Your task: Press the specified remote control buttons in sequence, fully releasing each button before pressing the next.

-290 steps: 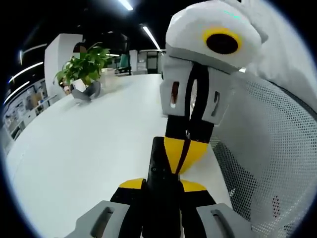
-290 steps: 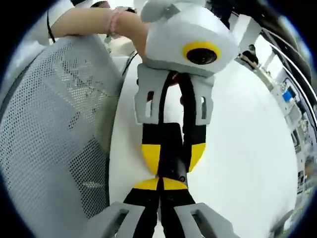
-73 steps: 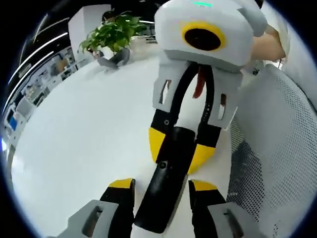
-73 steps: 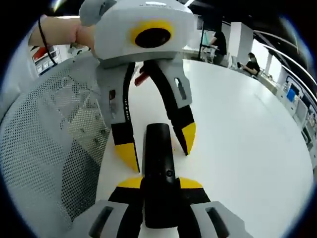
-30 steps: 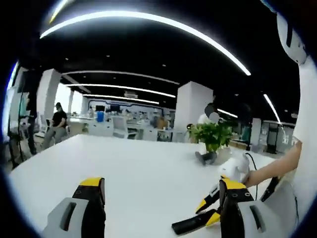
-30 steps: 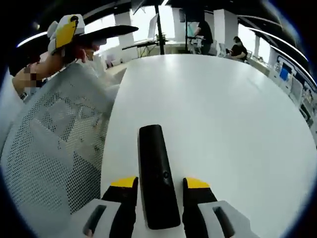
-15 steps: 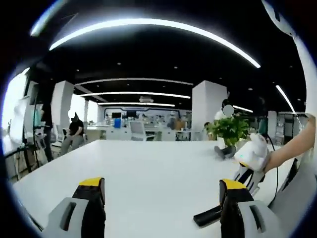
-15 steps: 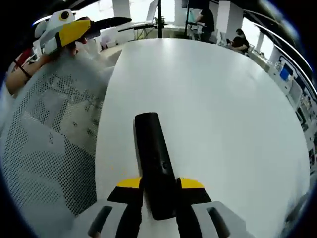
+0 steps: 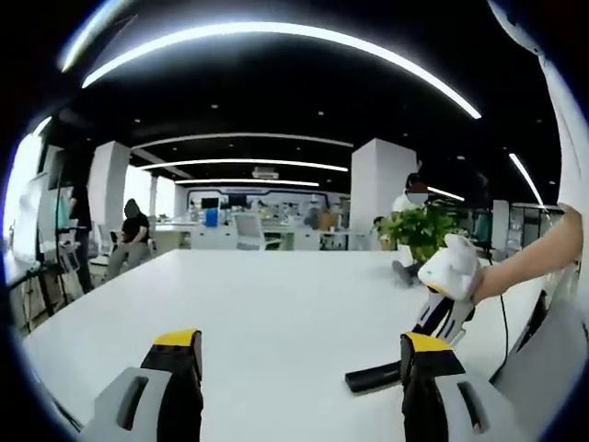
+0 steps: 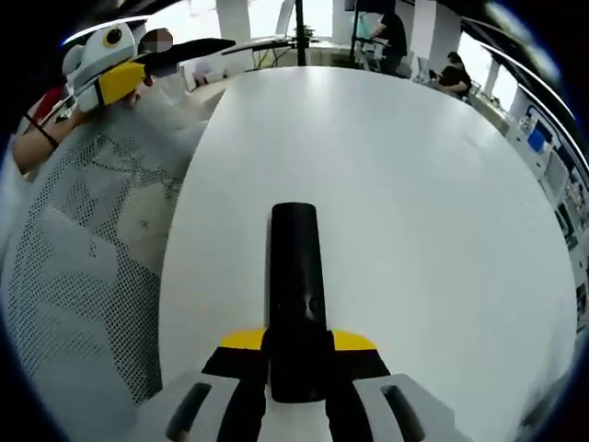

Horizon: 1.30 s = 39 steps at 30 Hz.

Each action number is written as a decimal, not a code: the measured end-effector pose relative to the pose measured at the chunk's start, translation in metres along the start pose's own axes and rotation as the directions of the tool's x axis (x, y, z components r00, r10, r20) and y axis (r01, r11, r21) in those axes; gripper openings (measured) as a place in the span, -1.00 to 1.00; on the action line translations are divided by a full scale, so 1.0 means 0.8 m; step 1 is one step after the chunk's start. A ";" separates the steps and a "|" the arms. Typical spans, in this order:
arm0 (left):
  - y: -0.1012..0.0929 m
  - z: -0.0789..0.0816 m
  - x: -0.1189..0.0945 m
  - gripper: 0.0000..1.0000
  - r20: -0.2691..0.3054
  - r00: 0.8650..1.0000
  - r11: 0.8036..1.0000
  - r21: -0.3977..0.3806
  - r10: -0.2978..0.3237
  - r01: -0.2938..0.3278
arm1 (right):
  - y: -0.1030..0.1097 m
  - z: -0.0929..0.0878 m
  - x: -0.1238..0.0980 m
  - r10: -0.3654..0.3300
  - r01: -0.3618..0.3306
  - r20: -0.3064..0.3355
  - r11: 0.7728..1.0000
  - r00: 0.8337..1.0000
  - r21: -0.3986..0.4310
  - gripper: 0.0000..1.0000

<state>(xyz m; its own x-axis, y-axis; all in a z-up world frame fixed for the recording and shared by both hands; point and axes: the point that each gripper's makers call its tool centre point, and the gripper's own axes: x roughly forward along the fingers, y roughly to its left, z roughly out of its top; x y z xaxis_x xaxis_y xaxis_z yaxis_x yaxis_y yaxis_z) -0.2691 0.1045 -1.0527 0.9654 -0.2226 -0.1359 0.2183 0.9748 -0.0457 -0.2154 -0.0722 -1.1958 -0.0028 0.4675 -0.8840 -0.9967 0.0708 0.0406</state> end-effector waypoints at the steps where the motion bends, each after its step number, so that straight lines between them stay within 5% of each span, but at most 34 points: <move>1: 0.000 -0.001 0.000 0.85 -0.003 1.000 1.000 0.000 0.000 0.000 | -0.005 -0.001 -0.001 0.000 0.000 -0.004 1.000 1.000 0.001 -0.58; 28: -0.003 -0.007 0.002 0.77 -0.041 0.999 1.000 -0.001 -0.012 0.012 | -0.126 -0.009 -0.009 -0.027 0.025 -0.078 0.999 0.997 -0.032 -0.58; 39: -0.003 -0.009 0.002 0.76 -0.048 0.999 1.000 -0.001 -0.013 0.013 | -0.156 -0.006 -0.008 -0.023 0.018 -0.109 0.999 0.994 -0.049 -0.58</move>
<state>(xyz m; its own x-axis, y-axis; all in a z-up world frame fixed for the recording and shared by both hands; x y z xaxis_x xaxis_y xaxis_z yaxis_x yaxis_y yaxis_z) -0.2689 0.1013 -1.0601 0.9546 -0.2358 -0.1823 0.2308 0.9718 -0.0482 -0.0918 -0.0881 -1.1978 0.0112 0.3668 -0.9302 -0.9994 0.0358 0.0020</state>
